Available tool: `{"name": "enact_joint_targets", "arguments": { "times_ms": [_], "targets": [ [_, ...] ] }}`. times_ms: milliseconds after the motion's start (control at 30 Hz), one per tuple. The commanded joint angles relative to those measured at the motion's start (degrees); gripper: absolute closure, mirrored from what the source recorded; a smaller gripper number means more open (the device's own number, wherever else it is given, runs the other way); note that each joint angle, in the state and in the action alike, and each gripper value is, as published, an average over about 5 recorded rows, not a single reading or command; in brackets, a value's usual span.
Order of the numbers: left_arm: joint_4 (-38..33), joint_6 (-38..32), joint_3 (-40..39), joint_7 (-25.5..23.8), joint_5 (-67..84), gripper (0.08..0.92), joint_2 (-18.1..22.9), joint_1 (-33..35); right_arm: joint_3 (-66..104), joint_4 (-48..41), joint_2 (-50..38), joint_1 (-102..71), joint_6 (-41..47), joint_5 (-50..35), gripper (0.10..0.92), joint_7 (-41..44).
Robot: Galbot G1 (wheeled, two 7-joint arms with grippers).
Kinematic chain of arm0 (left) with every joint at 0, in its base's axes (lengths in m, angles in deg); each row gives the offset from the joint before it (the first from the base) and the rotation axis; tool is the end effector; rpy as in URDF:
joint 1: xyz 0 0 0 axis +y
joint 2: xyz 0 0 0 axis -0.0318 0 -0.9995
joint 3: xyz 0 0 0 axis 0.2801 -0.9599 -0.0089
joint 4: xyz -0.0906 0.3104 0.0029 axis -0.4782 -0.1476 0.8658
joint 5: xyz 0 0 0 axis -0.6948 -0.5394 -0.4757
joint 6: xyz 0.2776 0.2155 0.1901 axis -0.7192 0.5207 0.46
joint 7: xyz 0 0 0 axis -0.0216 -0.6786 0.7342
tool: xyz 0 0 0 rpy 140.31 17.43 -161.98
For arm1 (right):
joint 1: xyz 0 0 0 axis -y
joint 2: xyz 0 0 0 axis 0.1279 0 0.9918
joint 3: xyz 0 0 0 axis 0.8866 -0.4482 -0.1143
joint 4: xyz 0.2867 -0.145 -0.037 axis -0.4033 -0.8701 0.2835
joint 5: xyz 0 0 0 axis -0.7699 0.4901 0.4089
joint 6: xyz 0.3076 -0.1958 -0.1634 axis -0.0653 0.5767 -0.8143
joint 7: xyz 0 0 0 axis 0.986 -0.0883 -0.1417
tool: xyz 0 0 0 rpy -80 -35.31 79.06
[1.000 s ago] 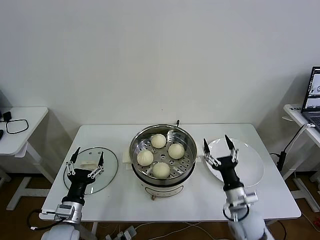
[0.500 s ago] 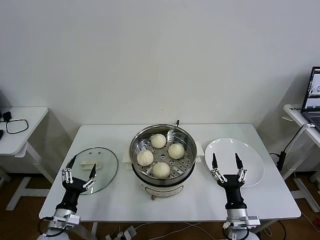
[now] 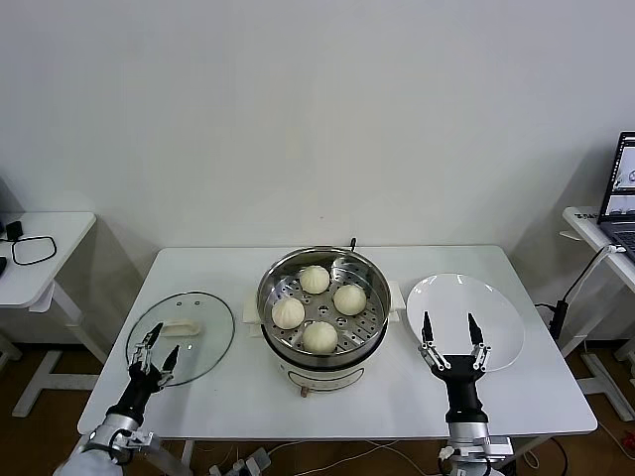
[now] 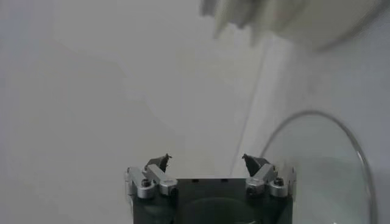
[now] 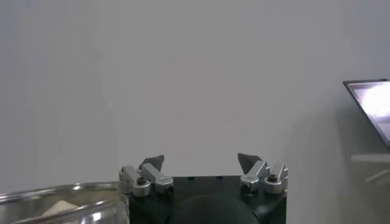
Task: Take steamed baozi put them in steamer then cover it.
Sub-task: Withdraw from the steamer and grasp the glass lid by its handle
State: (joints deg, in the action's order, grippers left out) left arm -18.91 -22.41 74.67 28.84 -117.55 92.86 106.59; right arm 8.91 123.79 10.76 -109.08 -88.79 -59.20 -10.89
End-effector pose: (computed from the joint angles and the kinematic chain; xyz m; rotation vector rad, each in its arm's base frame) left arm 0.2721 0.1854 -0.3959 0.2196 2.3434 2.0408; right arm 0.2473 -0.0313 -0.3653 0.0498 2.8523 0.1065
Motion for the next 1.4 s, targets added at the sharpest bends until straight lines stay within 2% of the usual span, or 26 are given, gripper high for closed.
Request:
{"name": "enact_joint_targets", "arguments": {
  "times_ms": [33, 1400],
  "targets": [
    [8.99, -0.71, 0.26, 2.36, -10.75, 0.177, -1.52, -7.71, 0.26, 0.13, 0.68, -0.53, 0.16, 0.18, 0.203, -0.04],
    [19.66, 2.63, -3.11, 3.06, -10.45, 0.177, -1.36, -18.9, 1.06, -2.93, 0.44, -0.34, -0.02, 1.1, 0.203, 0.9]
  ]
}}
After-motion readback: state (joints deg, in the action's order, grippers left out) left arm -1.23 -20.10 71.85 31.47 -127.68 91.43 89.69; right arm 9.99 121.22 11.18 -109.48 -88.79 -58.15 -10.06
